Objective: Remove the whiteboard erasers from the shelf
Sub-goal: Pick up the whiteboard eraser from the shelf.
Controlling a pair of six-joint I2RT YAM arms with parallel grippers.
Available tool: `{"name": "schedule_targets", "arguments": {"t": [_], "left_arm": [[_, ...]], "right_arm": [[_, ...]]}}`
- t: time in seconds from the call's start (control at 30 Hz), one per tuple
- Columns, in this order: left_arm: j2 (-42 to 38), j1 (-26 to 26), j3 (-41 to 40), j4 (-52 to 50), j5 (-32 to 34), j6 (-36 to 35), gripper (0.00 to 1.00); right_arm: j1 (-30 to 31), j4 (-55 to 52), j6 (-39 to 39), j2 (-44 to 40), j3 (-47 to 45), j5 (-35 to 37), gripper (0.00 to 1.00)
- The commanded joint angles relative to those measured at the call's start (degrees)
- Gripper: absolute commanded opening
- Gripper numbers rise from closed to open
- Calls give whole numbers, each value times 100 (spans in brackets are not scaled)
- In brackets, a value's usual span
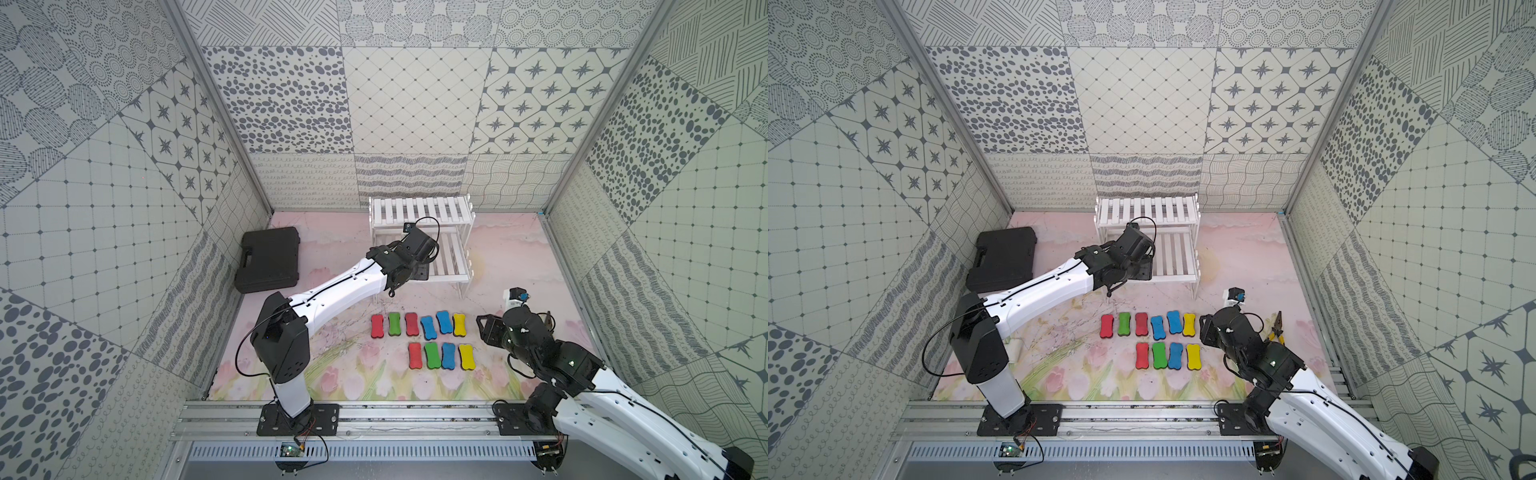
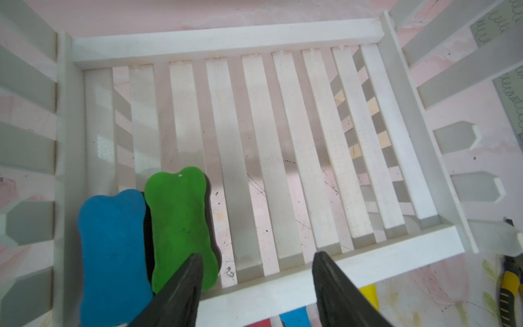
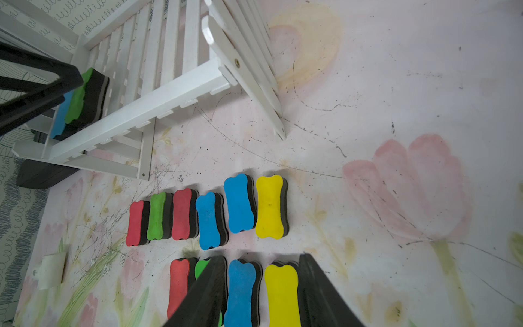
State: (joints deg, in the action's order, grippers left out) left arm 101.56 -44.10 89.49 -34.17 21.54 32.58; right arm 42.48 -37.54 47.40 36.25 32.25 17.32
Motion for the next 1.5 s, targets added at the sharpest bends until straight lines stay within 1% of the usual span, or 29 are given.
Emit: {"name": "schedule_targets", "arguments": {"t": [0.0, 0.13, 0.3, 0.43, 0.57, 0.67, 0.9, 1.0, 1.1, 1.23, 1.47], "left_arm": [[-34, 42, -214, 505, 528, -107, 68], [-101, 37, -439, 721, 615, -66, 70], [98, 75, -312, 548, 593, -40, 71], [60, 86, -344, 544, 310, 19, 66], [-27, 37, -349, 597, -42, 101, 65], [-18, -36, -289, 556, -124, 122, 64], [-199, -95, -102, 363, 94, 62, 64], [-247, -82, 79, 39, 446, 74, 64], [-85, 11, 325, -472, 668, 285, 66], [64, 112, 376, -674, 625, 454, 71], [354, 159, 554, -750, 564, 481, 69]], "right_arm": [[-51, 247, -90, 10, 30, 53, 47], [-81, 264, -106, 42, 18, 17, 47], [-114, 287, -95, 48, 1, -14, 47], [-133, 282, -104, 24, 9, -18, 47], [-135, 304, -97, 29, 9, -35, 47], [-146, 326, -80, 36, 1, -58, 47], [-152, 323, -90, 31, -8, -62, 47], [-163, 326, -88, 31, -4, -63, 47], [-170, 326, -90, 40, -8, -67, 47], [-195, 326, -101, 47, -6, -71, 47], [-229, 320, -145, 23, 26, -97, 47]]}}
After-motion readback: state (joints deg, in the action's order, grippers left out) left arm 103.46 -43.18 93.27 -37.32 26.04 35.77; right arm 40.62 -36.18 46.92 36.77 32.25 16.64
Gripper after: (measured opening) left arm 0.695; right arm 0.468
